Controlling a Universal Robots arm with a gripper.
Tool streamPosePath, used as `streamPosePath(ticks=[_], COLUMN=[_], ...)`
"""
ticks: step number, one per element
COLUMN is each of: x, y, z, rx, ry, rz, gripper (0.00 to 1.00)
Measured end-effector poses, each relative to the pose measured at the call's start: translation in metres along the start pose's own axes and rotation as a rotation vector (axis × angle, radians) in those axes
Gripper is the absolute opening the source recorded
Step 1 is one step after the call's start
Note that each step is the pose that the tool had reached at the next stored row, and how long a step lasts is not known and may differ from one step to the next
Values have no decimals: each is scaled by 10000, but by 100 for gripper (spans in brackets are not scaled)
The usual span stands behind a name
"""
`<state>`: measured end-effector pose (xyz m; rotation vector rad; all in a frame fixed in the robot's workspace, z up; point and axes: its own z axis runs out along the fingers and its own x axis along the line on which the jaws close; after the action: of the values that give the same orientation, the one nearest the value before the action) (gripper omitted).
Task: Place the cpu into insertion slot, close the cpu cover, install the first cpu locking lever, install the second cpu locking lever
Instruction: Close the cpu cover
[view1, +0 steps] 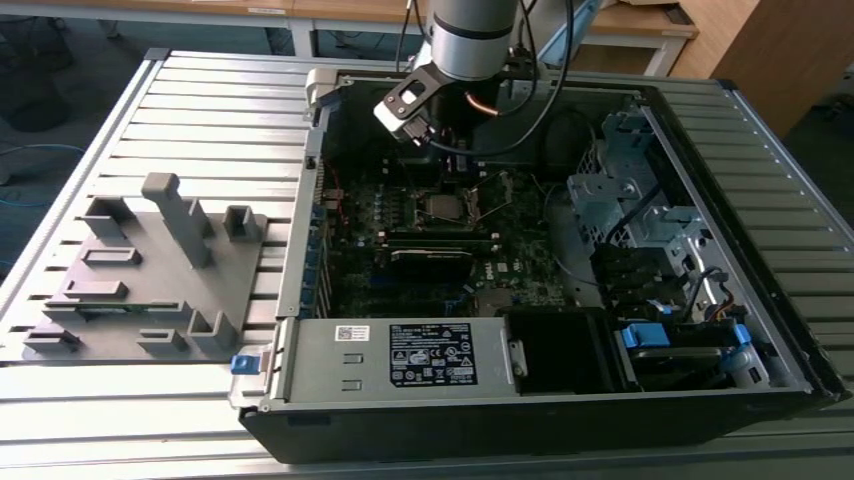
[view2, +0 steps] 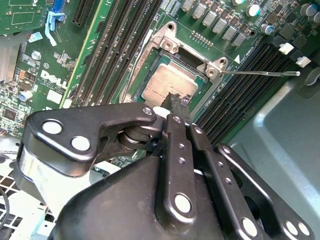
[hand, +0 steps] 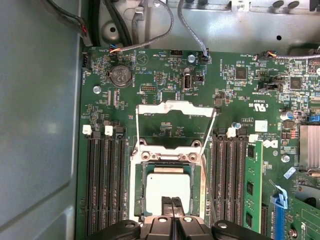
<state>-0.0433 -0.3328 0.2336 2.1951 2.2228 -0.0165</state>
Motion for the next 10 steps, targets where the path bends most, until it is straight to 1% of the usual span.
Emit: streamPosePath(ticks=[10], x=[-1], y=[0], z=[-29], rx=[1], ry=[-1], rz=[0], gripper=[11])
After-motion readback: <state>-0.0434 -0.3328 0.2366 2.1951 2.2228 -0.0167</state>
